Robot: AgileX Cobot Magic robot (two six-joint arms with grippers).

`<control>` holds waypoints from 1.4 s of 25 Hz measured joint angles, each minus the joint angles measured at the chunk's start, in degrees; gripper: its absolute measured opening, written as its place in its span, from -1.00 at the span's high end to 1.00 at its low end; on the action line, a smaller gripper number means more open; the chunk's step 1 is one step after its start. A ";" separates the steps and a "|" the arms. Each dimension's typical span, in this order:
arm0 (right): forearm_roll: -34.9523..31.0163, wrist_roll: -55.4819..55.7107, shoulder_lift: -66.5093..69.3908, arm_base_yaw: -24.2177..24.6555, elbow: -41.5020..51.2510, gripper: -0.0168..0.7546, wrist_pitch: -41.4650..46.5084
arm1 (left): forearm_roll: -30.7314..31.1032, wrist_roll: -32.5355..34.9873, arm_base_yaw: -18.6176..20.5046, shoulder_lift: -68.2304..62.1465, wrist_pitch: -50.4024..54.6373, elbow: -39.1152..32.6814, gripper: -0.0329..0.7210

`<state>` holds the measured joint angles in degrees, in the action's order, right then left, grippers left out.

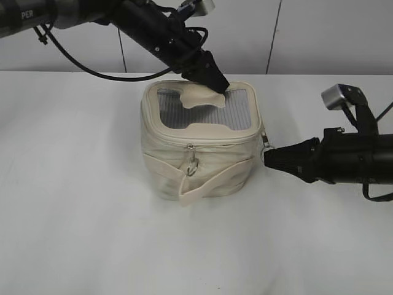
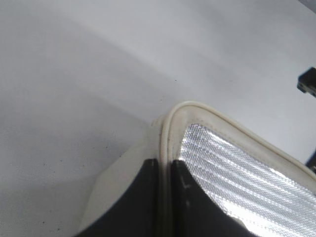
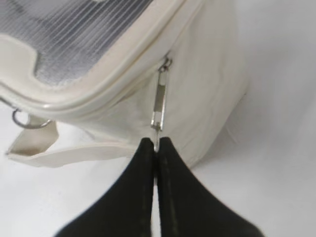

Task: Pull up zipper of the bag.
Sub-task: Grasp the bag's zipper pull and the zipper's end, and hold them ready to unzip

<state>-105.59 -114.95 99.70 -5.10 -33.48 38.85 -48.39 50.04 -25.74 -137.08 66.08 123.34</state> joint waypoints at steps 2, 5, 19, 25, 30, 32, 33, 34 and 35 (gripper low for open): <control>0.66 0.73 -1.68 0.00 2.20 0.93 2.44 | 0.06 -1.85 -0.07 0.00 -0.65 0.00 0.81; 1.59 2.43 -3.13 -1.63 3.63 0.93 4.53 | 0.05 -4.01 -0.23 0.00 -1.58 -0.05 0.81; -1.45 11.29 -2.19 -20.09 -5.66 0.93 -6.57 | 2.44 -9.54 -3.34 0.12 -7.61 -0.05 0.81; -0.60 14.44 1.69 -21.34 -9.96 0.93 -6.52 | 2.44 -13.61 -3.59 0.12 -11.08 -0.05 0.81; -0.77 17.24 3.08 -23.31 -11.54 0.93 -9.88 | 2.61 -13.73 -3.59 0.12 -10.90 -0.05 0.81; 3.02 21.27 2.39 -22.86 -11.35 0.80 -10.63 | 2.55 -13.90 -3.59 0.12 -10.90 -0.05 0.75; 6.47 25.06 1.74 -21.96 -11.12 0.62 -10.34 | 2.22 -14.17 -3.59 0.12 -11.21 -0.05 0.63; 11.44 29.42 0.98 -21.03 -10.93 0.38 -9.15 | 1.82 -14.46 -3.45 0.12 -11.65 -0.05 0.43; 16.15 32.81 0.19 -19.48 -10.87 0.15 -7.50 | 1.46 -14.59 -3.21 0.12 -11.69 -0.05 0.23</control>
<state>-89.44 -82.14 99.88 -24.58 -44.35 31.34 -46.93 35.45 -28.96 -136.96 54.39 123.29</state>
